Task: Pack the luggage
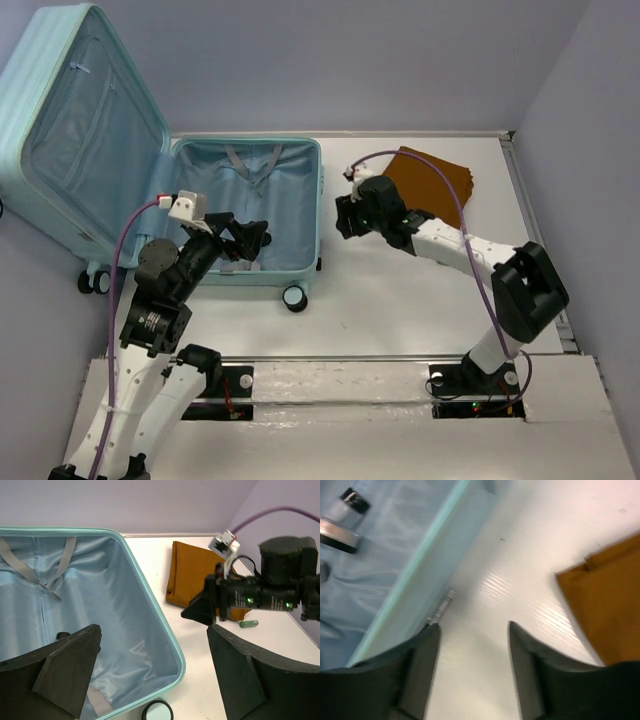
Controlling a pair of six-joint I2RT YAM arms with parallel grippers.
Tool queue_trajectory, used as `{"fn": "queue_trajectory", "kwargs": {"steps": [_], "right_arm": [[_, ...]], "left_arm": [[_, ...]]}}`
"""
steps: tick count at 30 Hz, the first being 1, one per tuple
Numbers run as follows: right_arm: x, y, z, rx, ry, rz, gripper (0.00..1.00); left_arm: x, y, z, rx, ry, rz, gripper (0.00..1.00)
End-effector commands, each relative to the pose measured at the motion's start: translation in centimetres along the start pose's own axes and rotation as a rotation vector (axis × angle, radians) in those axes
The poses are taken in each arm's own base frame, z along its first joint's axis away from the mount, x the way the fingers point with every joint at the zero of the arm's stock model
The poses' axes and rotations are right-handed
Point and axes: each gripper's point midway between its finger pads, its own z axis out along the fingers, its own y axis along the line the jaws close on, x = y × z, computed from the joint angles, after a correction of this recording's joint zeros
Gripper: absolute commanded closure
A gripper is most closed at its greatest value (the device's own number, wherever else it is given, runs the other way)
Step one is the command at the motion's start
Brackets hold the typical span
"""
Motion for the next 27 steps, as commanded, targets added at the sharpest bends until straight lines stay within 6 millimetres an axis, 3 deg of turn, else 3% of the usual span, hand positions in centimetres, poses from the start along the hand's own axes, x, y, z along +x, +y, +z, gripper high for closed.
{"fn": "queue_trajectory", "kwargs": {"steps": [1, 2, 3, 8, 11, 15, 21, 27], "right_arm": [[0.0, -1.1, -2.9, 0.071, -0.135, 0.122, 0.48], [2.2, -1.5, -2.9, 0.078, -0.113, 0.144, 0.51], [1.8, -1.2, -3.0, 0.063, -0.152, 0.175, 0.55], [4.5, 0.5, -0.6, -0.042, -0.090, 0.233, 0.59], [6.1, 1.4, 0.7, -0.097, -0.054, 0.258, 0.56], [6.5, 3.0, 1.7, -0.155, -0.065, 0.279, 0.45], [8.0, 4.5, 3.6, -0.171, -0.043, 0.269, 0.44], [9.8, 4.3, 4.4, -0.119, -0.046, 0.234, 0.44]], "left_arm": [[-0.5, -0.8, 0.0, 0.040, -0.021, 0.003, 0.01], [-0.3, -0.7, 0.1, 0.038, -0.015, 0.002, 0.01], [-0.3, -0.6, 0.1, 0.035, -0.016, 0.002, 0.01], [0.1, -0.3, 0.5, 0.027, 0.000, -0.003, 0.01], [0.2, 0.0, 0.6, 0.018, 0.005, -0.005, 0.01], [0.4, 0.0, 0.8, 0.023, 0.016, -0.010, 0.01], [0.4, 0.3, 1.0, 0.019, 0.016, -0.014, 0.01], [0.5, 0.3, 1.0, 0.023, 0.019, -0.014, 0.01]]}}
